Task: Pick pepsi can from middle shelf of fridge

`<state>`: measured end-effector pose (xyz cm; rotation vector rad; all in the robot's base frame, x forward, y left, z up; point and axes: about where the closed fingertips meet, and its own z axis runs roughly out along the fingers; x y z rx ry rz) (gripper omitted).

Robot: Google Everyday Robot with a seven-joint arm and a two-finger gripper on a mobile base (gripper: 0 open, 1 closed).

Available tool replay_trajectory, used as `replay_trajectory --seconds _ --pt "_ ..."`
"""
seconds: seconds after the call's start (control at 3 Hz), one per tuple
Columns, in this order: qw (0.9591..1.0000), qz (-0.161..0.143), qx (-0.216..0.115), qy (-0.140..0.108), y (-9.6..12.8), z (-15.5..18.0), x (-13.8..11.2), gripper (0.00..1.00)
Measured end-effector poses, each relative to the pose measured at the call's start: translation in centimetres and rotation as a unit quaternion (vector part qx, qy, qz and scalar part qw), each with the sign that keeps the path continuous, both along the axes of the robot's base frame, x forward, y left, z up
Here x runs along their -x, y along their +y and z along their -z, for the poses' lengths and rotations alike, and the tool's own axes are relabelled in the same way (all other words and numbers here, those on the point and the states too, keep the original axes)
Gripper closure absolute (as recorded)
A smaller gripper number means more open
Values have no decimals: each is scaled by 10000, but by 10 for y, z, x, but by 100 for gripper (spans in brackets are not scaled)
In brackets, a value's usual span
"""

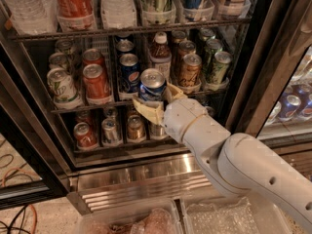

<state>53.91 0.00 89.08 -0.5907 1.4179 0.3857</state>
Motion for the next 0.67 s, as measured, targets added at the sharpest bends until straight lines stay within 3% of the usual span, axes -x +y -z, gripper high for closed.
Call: replay_trajectory --seconds 0.67 --pt "9995 -279 41 144 7 7 5 100"
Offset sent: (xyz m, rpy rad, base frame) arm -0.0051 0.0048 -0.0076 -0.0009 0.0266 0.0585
